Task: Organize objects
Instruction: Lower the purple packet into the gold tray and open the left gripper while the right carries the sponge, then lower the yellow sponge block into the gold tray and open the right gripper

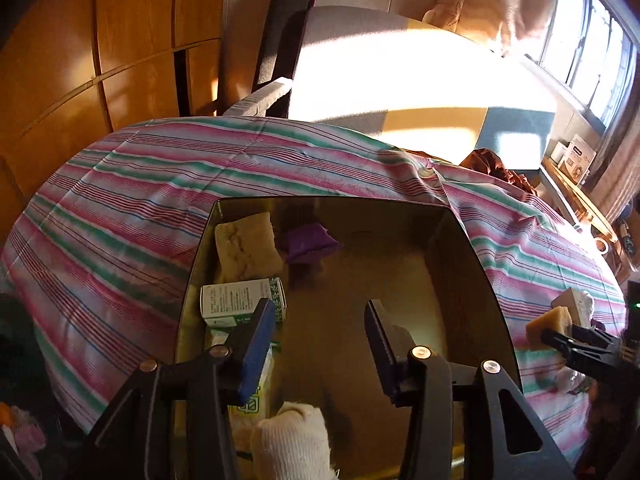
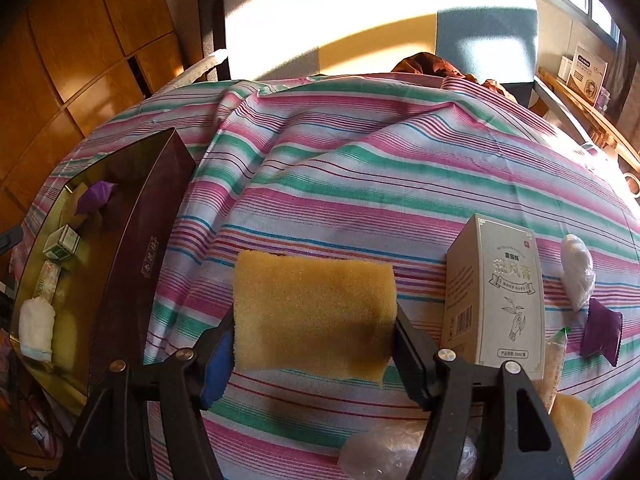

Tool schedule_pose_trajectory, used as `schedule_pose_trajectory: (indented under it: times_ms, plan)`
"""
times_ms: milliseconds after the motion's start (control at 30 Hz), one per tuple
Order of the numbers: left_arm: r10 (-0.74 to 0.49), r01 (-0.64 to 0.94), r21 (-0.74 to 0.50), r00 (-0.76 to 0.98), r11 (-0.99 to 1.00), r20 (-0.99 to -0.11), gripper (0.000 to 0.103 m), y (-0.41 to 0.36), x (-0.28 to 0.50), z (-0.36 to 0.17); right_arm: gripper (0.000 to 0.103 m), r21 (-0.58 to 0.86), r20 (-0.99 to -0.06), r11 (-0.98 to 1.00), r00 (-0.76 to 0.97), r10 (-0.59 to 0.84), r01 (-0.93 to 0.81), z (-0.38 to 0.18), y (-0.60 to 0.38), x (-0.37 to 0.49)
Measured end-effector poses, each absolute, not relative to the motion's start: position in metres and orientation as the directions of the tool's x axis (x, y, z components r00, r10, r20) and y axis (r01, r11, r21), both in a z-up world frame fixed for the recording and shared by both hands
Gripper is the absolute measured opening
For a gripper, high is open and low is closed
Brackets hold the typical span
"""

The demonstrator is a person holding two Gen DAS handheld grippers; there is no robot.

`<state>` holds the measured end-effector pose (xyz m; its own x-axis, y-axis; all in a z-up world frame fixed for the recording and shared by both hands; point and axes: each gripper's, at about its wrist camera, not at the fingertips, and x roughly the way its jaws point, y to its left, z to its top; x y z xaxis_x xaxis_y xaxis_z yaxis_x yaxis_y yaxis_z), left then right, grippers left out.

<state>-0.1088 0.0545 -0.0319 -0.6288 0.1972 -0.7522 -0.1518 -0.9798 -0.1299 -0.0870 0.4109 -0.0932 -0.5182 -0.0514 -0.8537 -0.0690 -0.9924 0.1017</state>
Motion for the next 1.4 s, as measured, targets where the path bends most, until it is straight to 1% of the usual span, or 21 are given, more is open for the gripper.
schedule_pose_trajectory:
  times_ms: [167, 267, 433, 533, 633, 733, 900, 967, 1033, 1100, 1167, 1200, 1267, 1300, 1400]
  plan:
    - [0.203, -0.176, -0.116, -0.641, -0.978, -0.74, 0.05, 0.048, -0.082, -0.03, 0.07, 0.131, -0.824, -0.985, -0.565, -0.046, -0.112, -0.073, 0.409, -0.081]
    - [0.202, -0.17, -0.119, -0.646, -0.978, -0.736, 0.052, 0.042, -0.073, -0.031, 0.07, 0.182, -0.789, -0.978, -0.609, -0.081, -0.106, -0.052, 0.397, -0.078]
    - [0.213, -0.156, -0.146, -0.649, -0.977, -0.731, 0.054, 0.029, -0.064, -0.032, 0.07, 0.195, -0.748, -0.981, -0.644, -0.159, 0.015, -0.018, 0.341, -0.085]
    - [0.212, -0.139, -0.16, -0.656, -0.977, -0.724, 0.055, 0.017, -0.059, -0.032, 0.07, 0.19, -0.754, -0.976, -0.621, -0.213, 0.104, -0.011, 0.3, -0.095]
    - [0.209, -0.111, -0.182, -0.667, -0.977, -0.716, 0.055, -0.001, -0.054, -0.031, 0.07, 0.171, -0.784, -0.97, -0.572, -0.241, 0.174, -0.018, 0.259, -0.108]
    - [0.194, -0.074, -0.197, -0.678, -0.978, -0.709, 0.056, -0.022, -0.051, -0.031, 0.07, 0.151, -0.818, -0.967, -0.522, -0.24, 0.206, -0.033, 0.224, -0.123]
    - [0.168, -0.004, -0.225, -0.677, -0.974, -0.717, 0.059, -0.054, -0.046, -0.04, 0.07, 0.153, -0.872, -0.97, -0.436, -0.223, 0.192, -0.06, 0.183, -0.161]
    - [0.161, 0.016, -0.232, -0.671, -0.973, -0.723, 0.06, -0.064, -0.044, -0.045, 0.07, 0.175, -0.89, -0.967, -0.389, -0.236, 0.184, -0.072, 0.169, -0.177]
    - [0.159, 0.033, -0.241, -0.664, -0.97, -0.731, 0.061, -0.071, -0.043, -0.049, 0.071, 0.162, -0.899, -0.974, -0.384, -0.211, 0.156, -0.08, 0.158, -0.192]
    - [0.159, 0.045, -0.25, -0.659, -0.967, -0.735, 0.061, -0.077, -0.042, -0.051, 0.073, 0.173, -0.891, -0.978, -0.404, -0.207, 0.119, -0.082, 0.154, -0.203]
    - [0.16, 0.051, -0.256, -0.661, -0.965, -0.733, 0.062, -0.081, -0.04, -0.052, 0.075, 0.242, -0.877, -0.962, -0.396, -0.272, 0.125, -0.082, 0.152, -0.211]
    - [0.159, 0.053, -0.257, -0.662, -0.965, -0.733, 0.063, -0.082, -0.038, -0.052, 0.075, 0.257, -0.877, -0.959, -0.389, -0.283, 0.119, -0.081, 0.153, -0.215]
    - [0.161, 0.055, -0.262, -0.663, -0.964, -0.732, 0.063, -0.084, -0.038, -0.053, 0.078, 0.271, -0.866, -0.954, -0.4, -0.301, 0.131, -0.075, 0.153, -0.213]
    - [0.162, 0.055, -0.264, -0.662, -0.963, -0.732, 0.063, -0.084, -0.038, -0.053, 0.083, 0.281, -0.858, -0.949, -0.406, -0.314, 0.141, -0.073, 0.154, -0.21]
    - [0.174, 0.049, -0.273, -0.658, -0.961, -0.732, 0.063, -0.081, -0.039, -0.053, 0.085, 0.299, -0.843, -0.944, -0.425, -0.329, 0.138, -0.067, 0.16, -0.2]
